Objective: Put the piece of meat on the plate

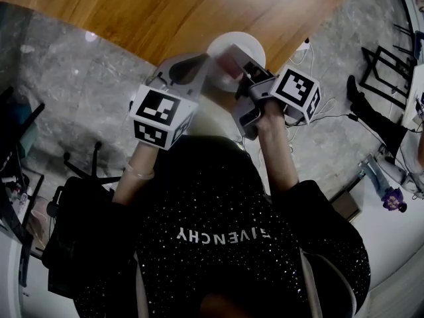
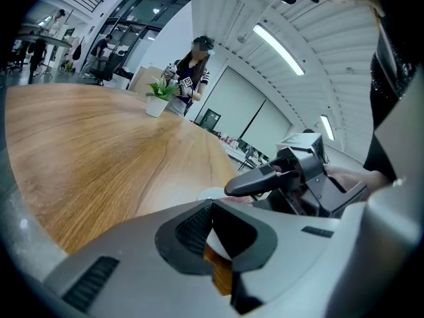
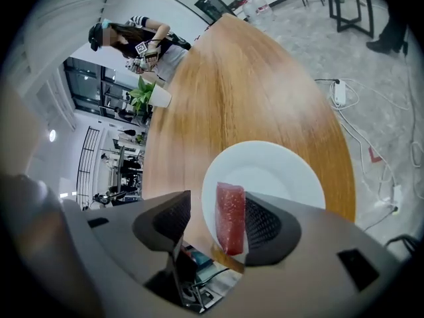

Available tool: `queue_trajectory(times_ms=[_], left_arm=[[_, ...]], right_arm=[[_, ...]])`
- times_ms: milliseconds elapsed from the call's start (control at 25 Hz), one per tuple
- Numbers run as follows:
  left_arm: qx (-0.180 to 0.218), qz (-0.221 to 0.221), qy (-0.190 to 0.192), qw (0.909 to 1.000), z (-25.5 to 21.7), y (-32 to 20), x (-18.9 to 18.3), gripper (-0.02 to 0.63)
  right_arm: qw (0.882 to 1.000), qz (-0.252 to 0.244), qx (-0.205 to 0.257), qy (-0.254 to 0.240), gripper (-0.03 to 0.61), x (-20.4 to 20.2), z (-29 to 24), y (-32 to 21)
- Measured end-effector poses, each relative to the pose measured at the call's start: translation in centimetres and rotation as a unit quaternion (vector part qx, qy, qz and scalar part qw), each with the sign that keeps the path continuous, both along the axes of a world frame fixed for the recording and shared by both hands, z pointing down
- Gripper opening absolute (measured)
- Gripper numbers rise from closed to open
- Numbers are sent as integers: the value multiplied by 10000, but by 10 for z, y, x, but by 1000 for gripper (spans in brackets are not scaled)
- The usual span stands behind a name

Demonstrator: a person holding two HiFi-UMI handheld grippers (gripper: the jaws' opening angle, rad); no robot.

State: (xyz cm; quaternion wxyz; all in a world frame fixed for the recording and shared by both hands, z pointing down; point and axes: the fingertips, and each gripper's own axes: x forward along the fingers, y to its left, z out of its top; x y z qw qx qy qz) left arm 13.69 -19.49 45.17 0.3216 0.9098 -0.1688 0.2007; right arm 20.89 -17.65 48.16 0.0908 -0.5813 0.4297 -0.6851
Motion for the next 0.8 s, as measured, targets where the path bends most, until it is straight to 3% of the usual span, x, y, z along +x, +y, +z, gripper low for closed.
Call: queue_trajectory(times_ms=[400, 800], left_arm=[[-38, -65, 32, 10000, -2, 2, 0, 9], [-100, 32, -28, 9999, 2, 10, 1, 9]], right_arm=[[9989, 328, -296, -160, 227, 6, 2, 7], [9981, 126, -439, 416, 227, 17, 5, 16]])
